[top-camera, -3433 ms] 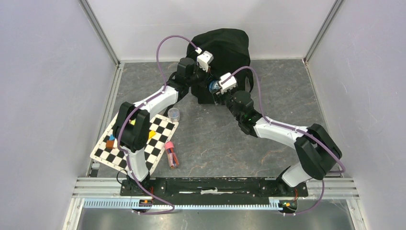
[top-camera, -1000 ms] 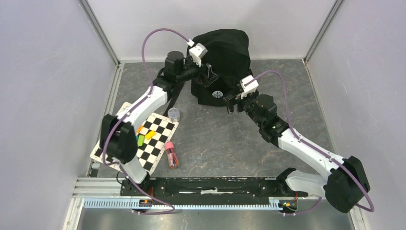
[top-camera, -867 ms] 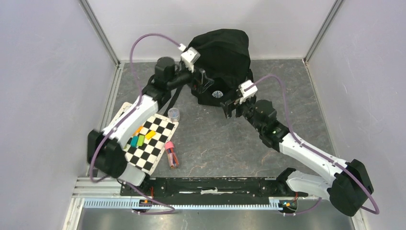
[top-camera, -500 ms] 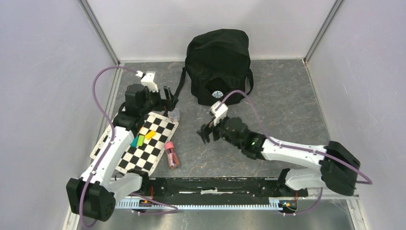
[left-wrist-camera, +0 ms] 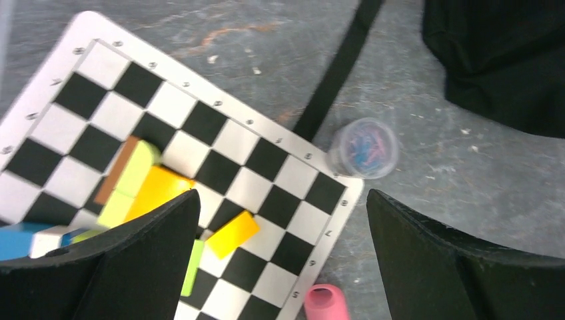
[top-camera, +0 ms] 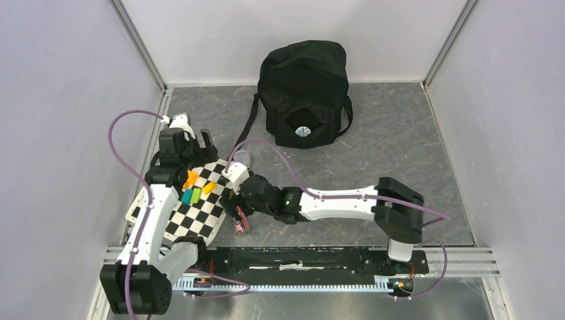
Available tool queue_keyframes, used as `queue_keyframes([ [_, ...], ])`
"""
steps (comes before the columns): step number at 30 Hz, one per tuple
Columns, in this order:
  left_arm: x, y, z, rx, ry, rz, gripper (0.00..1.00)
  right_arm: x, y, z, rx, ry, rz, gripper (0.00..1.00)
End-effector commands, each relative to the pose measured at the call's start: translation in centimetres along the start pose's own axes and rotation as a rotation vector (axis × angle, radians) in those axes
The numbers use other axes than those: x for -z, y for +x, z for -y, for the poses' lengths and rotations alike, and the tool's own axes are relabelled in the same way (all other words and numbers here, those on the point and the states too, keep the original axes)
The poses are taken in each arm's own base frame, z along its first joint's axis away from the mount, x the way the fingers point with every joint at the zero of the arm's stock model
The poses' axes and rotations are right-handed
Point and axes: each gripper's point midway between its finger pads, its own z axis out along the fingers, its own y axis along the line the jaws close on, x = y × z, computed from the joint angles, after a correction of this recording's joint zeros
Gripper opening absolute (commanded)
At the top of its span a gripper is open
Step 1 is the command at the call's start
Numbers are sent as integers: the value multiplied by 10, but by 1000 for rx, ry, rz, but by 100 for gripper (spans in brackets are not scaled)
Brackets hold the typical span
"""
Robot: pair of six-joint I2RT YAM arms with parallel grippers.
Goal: Pack the student bag
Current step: Place the stationery in the student bag, then pick up the stationery from the center of the board.
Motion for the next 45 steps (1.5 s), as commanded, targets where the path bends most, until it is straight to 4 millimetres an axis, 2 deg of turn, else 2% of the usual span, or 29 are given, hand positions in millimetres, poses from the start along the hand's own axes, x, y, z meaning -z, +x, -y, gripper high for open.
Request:
queue_keyframes([
  [1,10,0,-34,-52,-174,28,100,-19,38,5,33,53,-165,90],
  [7,11,-1,-46,-65,-243,20,100,-44,49,6,78,80,-218,84],
  [8,12,-3,-54,-50,-270,22,100,-48,52,5,78,79,-227,84],
  [14,15,-7,-58,-44,-284,44,100,-69,62,2,82,81,-260,80],
  [19,19,-11,-58,-40,-284,64,100,-69,78,12,102,111,-263,71],
  [23,24,-20,-54,-32,-268,108,100,-66,91,13,102,89,-292,66],
  [25,28,-27,-52,-19,-258,137,100,-63,99,14,94,68,-305,55],
  [27,31,-34,-46,4,-231,168,100,-57,102,18,86,60,-308,35],
  [29,30,-39,-37,18,-187,188,100,-46,90,30,71,62,-275,14],
  [31,30,-45,-30,28,-154,194,100,-28,66,48,59,75,-212,0],
  [35,29,-64,-19,-3,-108,210,100,22,-11,98,109,84,-3,0],
  [37,31,-77,-20,-22,-116,249,100,47,-47,138,194,112,85,0],
  [38,31,-83,-20,-19,-110,270,100,55,-62,148,274,78,118,0],
  [40,30,-87,-12,-9,-58,289,100,67,-81,176,434,53,145,0],
  [42,25,-84,-4,10,-7,276,100,74,-96,204,562,84,157,0],
  [45,21,-76,-3,26,6,245,100,77,-119,229,685,96,199,0],
])
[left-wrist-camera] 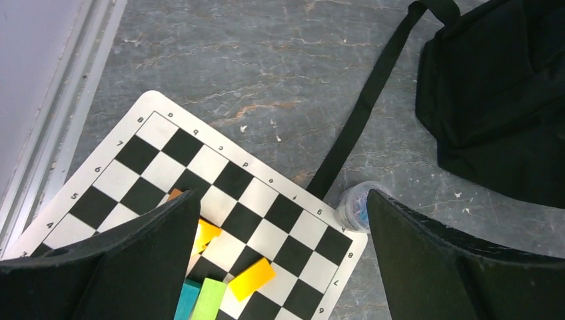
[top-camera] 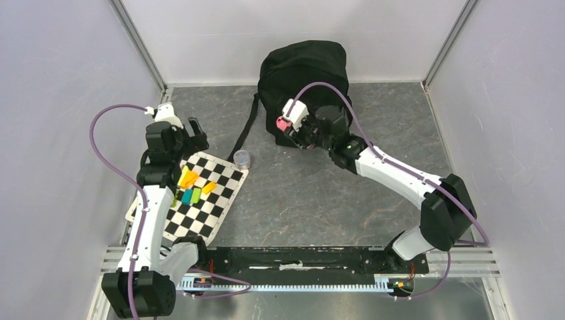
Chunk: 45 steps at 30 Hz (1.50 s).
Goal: Pack the student bag
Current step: Pick up the stationery from the center of the board, then place the stationery in the student bag.
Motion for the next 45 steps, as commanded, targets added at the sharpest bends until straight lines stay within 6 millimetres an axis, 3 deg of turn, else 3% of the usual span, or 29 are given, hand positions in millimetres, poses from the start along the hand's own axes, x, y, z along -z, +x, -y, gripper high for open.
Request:
queue_keyframes([
  [1,0,-17,15,33,76,44,100,-9,-37,20,333,-95,151,0],
  [6,8,-21,12,37,70,81,100,-25,-35,24,469,-160,197,0],
  [12,9,-18,9,39,61,77,100,-43,-14,41,545,-138,155,0],
  [20,6,-17,7,59,66,67,100,-49,-15,73,584,-58,196,0],
  [29,2,-16,-1,92,61,54,100,-57,-4,93,587,-45,227,0],
  [33,-1,-13,1,103,80,44,100,-59,1,94,535,-75,256,0],
  [39,-3,-12,2,109,86,38,100,-60,10,77,483,-118,307,0],
  [45,-3,-13,4,111,103,42,100,-72,20,85,484,-111,263,0],
])
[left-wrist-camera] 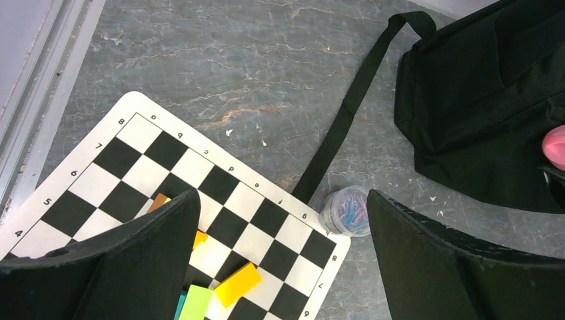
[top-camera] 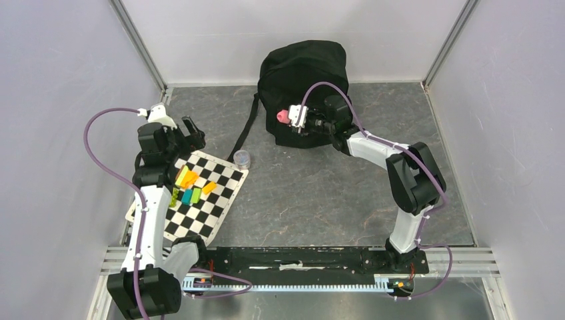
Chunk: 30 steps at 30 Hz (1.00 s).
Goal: Pack the student bag
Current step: Place the stationery in the student bag.
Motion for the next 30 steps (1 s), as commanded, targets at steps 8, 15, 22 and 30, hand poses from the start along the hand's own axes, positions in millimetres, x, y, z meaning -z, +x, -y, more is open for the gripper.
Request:
queue_keyframes([
  [8,1,-9,7,39,40,39,100,19,22,15,80,79,-87,0],
  [15,0,-9,9,51,58,36,100,45,40,26,74,107,-166,0],
  [22,1,-10,9,54,58,39,100,48,45,38,51,144,-208,0],
  [30,0,-10,9,61,62,36,100,67,39,67,73,300,-252,0],
])
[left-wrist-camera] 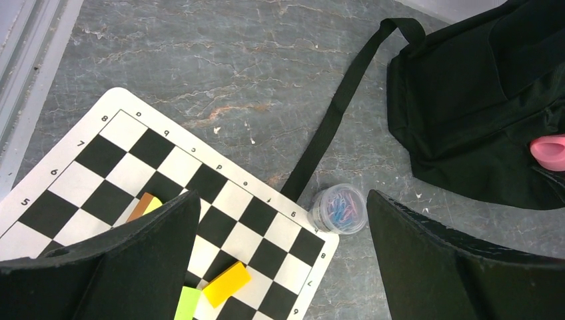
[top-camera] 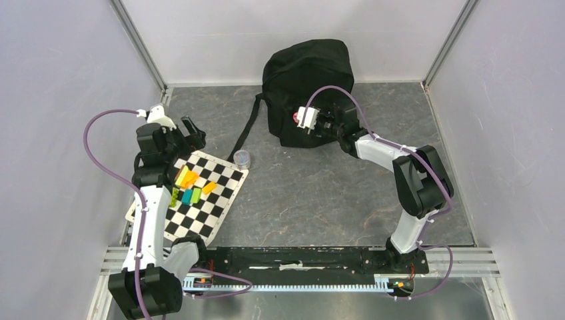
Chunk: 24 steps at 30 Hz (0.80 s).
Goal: Pack the student bag
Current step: Place the stationery in the student bag.
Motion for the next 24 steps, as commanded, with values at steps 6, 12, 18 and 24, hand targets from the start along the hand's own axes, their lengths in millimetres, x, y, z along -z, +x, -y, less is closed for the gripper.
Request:
queue_keyframes([
  [6,0,-11,6,33,31,43,100,38,0,73,72,283,-123,0],
  [12,0,-10,6,36,34,40,100,37,19,68,98,244,-214,0],
  [18,0,-10,7,38,37,40,100,28,28,63,110,183,-254,0],
  [24,0,-10,6,39,34,42,100,13,34,73,87,145,-297,2],
])
